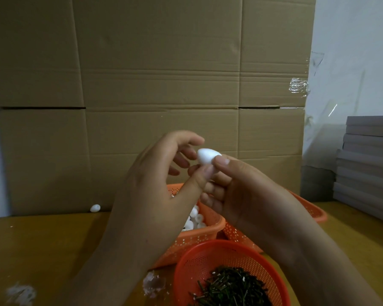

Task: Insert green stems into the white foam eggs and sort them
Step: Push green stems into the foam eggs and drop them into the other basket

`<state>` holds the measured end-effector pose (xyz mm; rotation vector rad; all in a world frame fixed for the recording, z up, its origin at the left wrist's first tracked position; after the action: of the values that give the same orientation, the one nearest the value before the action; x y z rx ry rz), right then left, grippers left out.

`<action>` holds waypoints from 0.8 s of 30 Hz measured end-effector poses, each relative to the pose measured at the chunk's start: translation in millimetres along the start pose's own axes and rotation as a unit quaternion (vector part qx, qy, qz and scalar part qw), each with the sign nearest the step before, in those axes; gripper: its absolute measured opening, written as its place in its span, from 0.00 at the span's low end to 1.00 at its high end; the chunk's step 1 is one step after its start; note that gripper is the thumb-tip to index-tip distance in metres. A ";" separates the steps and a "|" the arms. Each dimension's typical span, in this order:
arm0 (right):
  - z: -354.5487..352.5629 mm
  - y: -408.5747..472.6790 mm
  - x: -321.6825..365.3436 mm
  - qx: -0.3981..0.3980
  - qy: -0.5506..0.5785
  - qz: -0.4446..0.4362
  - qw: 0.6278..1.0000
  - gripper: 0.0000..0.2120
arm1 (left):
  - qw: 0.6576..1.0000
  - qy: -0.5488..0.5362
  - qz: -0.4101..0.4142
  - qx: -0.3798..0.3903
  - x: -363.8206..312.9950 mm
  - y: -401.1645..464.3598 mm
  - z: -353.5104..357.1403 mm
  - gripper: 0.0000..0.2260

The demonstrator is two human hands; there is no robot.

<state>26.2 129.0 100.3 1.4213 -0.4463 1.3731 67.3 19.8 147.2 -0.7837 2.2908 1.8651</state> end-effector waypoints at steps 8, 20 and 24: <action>0.5 -0.9 -6.0 -0.001 -0.038 0.024 0.999 0.20 | 1.000 0.009 0.029 -0.006 -9.6 2.7 -5.4 0.08; 1.3 1.3 -5.8 0.001 0.020 0.021 1.000 0.15 | 0.999 -0.043 -0.013 -0.011 0.6 1.5 -6.1 0.10; 2.2 1.6 -9.4 0.006 0.022 0.033 0.999 0.14 | 1.000 -0.031 -0.002 -0.003 -3.1 3.0 -5.0 0.09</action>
<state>23.5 122.9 93.1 1.3942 -0.4607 1.4597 70.0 16.6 152.3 -0.7200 2.2455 1.8668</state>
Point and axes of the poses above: each hand's wrist, its own y-axis towards the middle knuckle, its own z-axis out of the palm, x = y × z, the point moved 10 cm from there along y, towards the middle knuckle, and after that the axes turned 2 degrees about -y, right-handed, at the moved point
